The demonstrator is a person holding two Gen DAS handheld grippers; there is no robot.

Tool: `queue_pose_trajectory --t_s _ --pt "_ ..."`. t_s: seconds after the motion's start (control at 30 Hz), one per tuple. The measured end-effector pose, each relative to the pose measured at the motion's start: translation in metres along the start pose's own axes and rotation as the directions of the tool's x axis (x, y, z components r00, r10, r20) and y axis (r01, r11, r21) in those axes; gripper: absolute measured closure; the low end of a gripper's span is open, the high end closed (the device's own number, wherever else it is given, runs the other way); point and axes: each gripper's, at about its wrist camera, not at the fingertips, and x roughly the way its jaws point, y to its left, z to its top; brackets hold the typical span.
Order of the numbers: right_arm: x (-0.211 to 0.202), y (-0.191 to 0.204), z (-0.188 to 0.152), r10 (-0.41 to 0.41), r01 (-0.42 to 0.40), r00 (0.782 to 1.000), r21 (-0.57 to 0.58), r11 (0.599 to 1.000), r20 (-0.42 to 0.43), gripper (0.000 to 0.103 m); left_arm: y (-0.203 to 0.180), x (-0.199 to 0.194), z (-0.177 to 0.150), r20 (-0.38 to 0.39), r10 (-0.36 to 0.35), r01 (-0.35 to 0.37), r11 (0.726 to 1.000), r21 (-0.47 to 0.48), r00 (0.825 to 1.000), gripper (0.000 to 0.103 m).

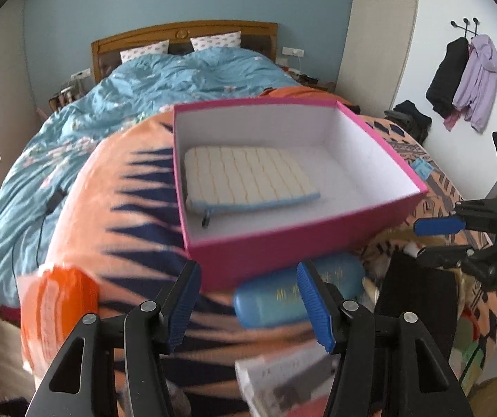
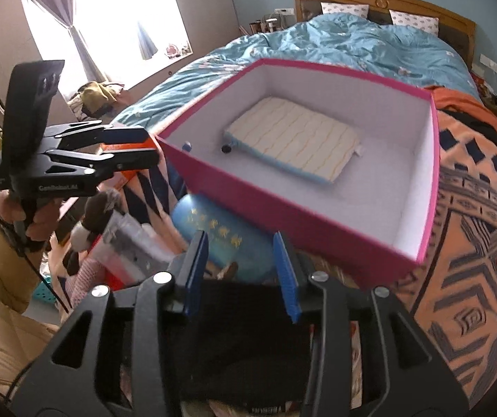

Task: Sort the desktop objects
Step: 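Withdraw the left gripper and reach the right gripper toward the black cloth bag, then grasp the black cloth bag with the right gripper and lift it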

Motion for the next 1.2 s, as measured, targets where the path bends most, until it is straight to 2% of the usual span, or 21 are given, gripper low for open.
queue_pose_trajectory --t_s 0.23,0.43,0.87,0.93,1.0,1.03,1.1,1.2 --pt "-0.001 -0.011 -0.033 -0.036 0.039 0.998 0.048 0.998 -0.060 0.056 -0.017 -0.013 -0.033 -0.028 -0.074 0.074 0.997 -0.004 0.997 0.044" --pt "0.002 -0.019 -0.049 -0.086 0.093 0.991 0.065 0.994 -0.105 0.049 -0.041 -0.012 -0.055 -0.072 -0.109 0.111 0.994 0.022 0.991 0.044" --pt "0.015 -0.011 -0.053 -0.043 0.046 0.986 0.016 0.999 -0.160 0.047 -0.068 -0.012 -0.079 -0.110 -0.145 0.152 0.987 0.060 0.983 0.044" --pt "0.012 -0.007 -0.054 -0.038 0.038 0.987 -0.007 0.999 -0.157 0.054 -0.068 -0.012 -0.079 -0.110 -0.148 0.155 0.986 0.058 0.983 0.044" --pt "0.010 -0.005 -0.055 -0.057 0.054 0.987 -0.027 0.998 -0.149 0.077 -0.068 -0.012 -0.080 -0.110 -0.151 0.158 0.986 0.052 0.982 0.044" --pt "0.009 -0.004 -0.055 -0.073 0.068 0.987 -0.037 0.997 -0.144 0.078 -0.068 -0.012 -0.080 -0.110 -0.153 0.159 0.986 0.050 0.982 0.044" --pt "0.006 -0.003 -0.055 -0.072 0.067 0.989 -0.044 0.997 -0.130 0.088 -0.068 -0.012 -0.080 -0.110 -0.153 0.159 0.986 0.051 0.982 0.044" --pt "-0.001 -0.002 -0.055 -0.072 0.068 0.992 -0.049 0.997 -0.104 0.092 -0.069 -0.012 -0.080 -0.111 -0.153 0.160 0.986 0.053 0.982 0.044"
